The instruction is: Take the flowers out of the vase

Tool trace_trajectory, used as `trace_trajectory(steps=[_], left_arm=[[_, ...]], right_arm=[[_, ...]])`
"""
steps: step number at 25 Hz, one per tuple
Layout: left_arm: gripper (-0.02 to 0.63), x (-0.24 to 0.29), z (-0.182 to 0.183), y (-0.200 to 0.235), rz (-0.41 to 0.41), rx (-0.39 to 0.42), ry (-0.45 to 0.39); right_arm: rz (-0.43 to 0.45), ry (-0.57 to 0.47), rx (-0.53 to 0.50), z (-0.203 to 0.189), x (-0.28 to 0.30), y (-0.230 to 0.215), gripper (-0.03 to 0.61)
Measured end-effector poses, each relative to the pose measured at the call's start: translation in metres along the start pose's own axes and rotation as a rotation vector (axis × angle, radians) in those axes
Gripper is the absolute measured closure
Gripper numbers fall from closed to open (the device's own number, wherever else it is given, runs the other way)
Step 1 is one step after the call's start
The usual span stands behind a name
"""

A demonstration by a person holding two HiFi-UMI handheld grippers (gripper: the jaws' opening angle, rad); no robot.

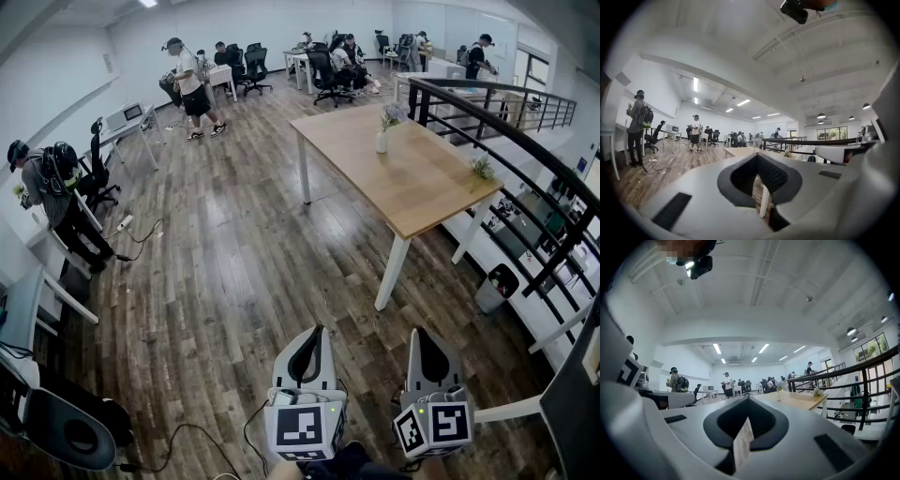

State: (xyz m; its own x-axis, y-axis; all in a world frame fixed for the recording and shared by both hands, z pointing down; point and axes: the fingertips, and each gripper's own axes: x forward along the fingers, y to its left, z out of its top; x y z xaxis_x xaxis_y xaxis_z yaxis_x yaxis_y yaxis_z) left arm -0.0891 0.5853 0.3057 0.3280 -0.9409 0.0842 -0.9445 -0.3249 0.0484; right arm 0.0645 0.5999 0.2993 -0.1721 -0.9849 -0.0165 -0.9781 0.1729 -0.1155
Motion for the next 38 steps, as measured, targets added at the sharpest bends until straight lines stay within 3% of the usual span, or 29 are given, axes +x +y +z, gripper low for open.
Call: trace_trajectory(steps=[8,16,27,35,38], left_arm=[[0.58,0.008,0.003,-0.002,0.003,0.006,-0.041],[0.58,0.012,-0.002,-0.011,0.016,-0.007,0.0],[0.58,0.022,-0.005,-0.025,0.062,0.019,-0.016],[0.578,0.034,0.004,-0.02,0.079,0.048,-0.074],[0.578,0.039,0.004,-0.011,0.092,0.041,-0.049]], right_arm=[[0.001,0.01,0.009,-0.003,0.005,-0.006,0.568],[0.021,0.004,0.017,-0.002,0.007,-0.015,0.566],[0.032,-0.006,0.014,-0.007,0.008,-0.041,0.565],[0.024,-0.014,0.03,-0.004,0.023,-0.05,0.565],[0.025,-0.011,0.033,0.0,0.034,-0.044,0.565]])
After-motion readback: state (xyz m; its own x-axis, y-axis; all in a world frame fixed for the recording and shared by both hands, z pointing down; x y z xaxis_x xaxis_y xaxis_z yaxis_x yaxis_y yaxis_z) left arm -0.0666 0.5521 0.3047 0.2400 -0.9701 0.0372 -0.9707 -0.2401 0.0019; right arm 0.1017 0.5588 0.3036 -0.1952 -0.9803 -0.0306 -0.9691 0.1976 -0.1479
